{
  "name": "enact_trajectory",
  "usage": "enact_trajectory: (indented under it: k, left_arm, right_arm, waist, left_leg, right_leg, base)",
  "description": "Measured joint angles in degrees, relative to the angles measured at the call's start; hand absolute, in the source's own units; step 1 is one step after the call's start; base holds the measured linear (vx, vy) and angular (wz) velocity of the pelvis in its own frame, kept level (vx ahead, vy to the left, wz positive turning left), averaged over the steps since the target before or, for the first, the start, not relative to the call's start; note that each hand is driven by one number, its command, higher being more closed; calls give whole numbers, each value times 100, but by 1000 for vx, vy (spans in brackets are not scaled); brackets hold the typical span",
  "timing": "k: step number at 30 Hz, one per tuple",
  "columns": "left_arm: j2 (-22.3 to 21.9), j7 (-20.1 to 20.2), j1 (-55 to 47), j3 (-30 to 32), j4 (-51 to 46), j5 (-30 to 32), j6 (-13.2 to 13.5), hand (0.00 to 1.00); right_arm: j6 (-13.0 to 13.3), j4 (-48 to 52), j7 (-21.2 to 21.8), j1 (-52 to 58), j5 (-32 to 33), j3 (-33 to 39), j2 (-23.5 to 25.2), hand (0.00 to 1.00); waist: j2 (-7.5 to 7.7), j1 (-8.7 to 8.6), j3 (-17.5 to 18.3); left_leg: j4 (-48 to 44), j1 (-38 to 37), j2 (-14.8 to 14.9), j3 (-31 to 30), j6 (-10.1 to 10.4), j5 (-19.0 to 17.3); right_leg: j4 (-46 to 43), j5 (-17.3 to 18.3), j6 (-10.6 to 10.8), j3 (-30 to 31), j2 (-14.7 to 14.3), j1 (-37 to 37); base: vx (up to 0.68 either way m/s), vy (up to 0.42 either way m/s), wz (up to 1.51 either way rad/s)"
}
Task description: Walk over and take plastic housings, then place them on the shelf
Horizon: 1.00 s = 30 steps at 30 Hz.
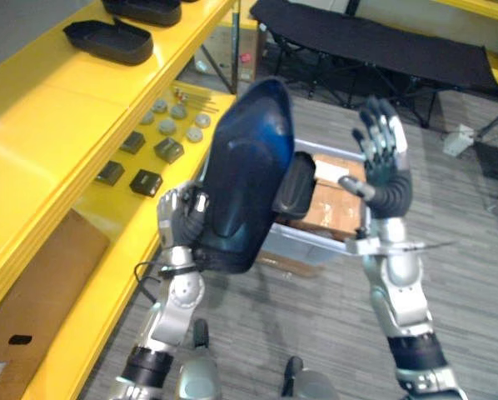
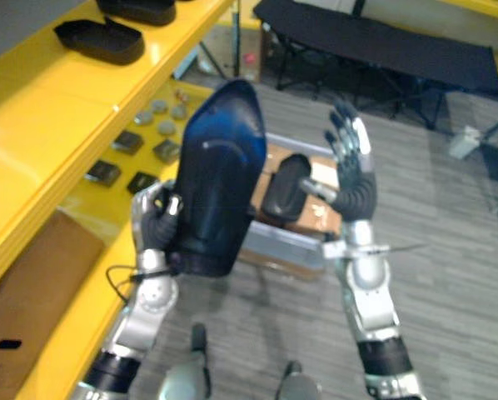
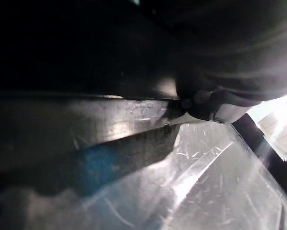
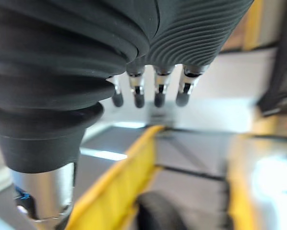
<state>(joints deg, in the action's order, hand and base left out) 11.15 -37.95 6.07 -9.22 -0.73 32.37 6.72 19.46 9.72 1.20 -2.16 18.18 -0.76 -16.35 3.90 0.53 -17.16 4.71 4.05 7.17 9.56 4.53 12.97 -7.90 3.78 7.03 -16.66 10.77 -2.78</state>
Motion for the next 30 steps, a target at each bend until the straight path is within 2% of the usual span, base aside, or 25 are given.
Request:
enact_trajectory:
  k: [2,4,7,9,12,15,20,22,25,28,30]
  left_arm:
    - [-15,-231,-174,180,99,-75,-15,100]
    - [-22,-393,-270,396,241,-156,-16,100]
    - [-29,-780,-429,783,378,-575,48,100]
    - [-38,-989,-528,1020,381,-811,186,100]
    - [-107,-1159,-713,1343,276,-1234,628,100]
    - [-333,-1164,-963,1480,-117,-1434,982,100]
    - [-674,-1046,-1244,1483,-801,-1845,1342,100]
    - [-833,-1029,-1399,1551,-1127,-1885,1437,100]
    - [-1006,-927,-1679,1821,-1703,-1882,1439,100]
    - [-1079,-837,-2107,2475,-2126,-1885,1424,100]
    - [-1194,-708,-2527,3301,-2349,-1923,1454,100]
  right_arm:
    - [-105,-14,86,560,202,320,31,0]
    - [-171,-85,60,803,166,621,65,0]
    - [-190,-522,-215,1246,37,1190,214,0]
    - [-220,-902,-425,1384,37,1365,384,0]
    - [-248,-1512,-661,1645,78,1576,742,0]
    - [-247,-1705,-659,1763,125,1578,1035,0]
    - [-228,-1684,-469,1579,107,1566,1124,0]
    - [-229,-1675,-390,1448,66,1481,1166,0]
    - [-248,-1669,-257,1258,-57,1114,1210,0]
    - [-256,-1698,-115,962,-199,666,1267,0]
    - [-257,-1777,-119,594,-357,235,1265,0]
  waist:
    - [11,-37,4]
    - [17,-146,6]
    - [58,-242,16]
    - [93,-311,34]
    - [133,-312,59]
    - [137,-303,63]
    - [62,-277,123]
    - [-51,-168,237]
    - [-217,28,363]
    - [-298,288,423]
    - [-289,555,448]
  left_leg:
    - [0,5,15,85,9,-24]
    - [1,1,18,142,5,-31]
    - [0,-10,39,270,12,-55]
    - [1,-13,43,300,11,-62]
    - [1,-14,52,331,2,-111]
    - [2,-13,46,331,7,-117]
    - [29,25,-7,194,7,-118]
    - [29,110,-48,43,7,-118]
    - [25,205,-150,-314,23,-100]
    - [0,198,-226,-670,63,-70]
    - [0,200,-297,-977,56,-46]
  right_leg:
    - [3,-25,15,109,-7,72]
    - [31,-46,17,140,-8,72]
    - [79,-122,22,284,-29,105]
    - [79,-123,21,307,-29,121]
    - [92,-125,17,360,-36,139]
    - [133,-119,24,377,-36,138]
    - [231,-85,72,286,-28,43]
    - [275,-77,84,163,-8,17]
    - [353,-50,107,-243,17,-173]
    - [328,9,139,-639,19,-456]
    - [320,120,161,-980,12,-657]
  base:
    - [22,-26,-22]
    - [19,-16,-19]
    - [29,-17,-21]
    - [1,-12,-7]
    - [0,-7,-5]
    - [0,0,0]
    - [-3,-1,13]
    - [26,0,33]
    - [51,-14,66]
    - [86,-65,61]
    - [52,-83,73]
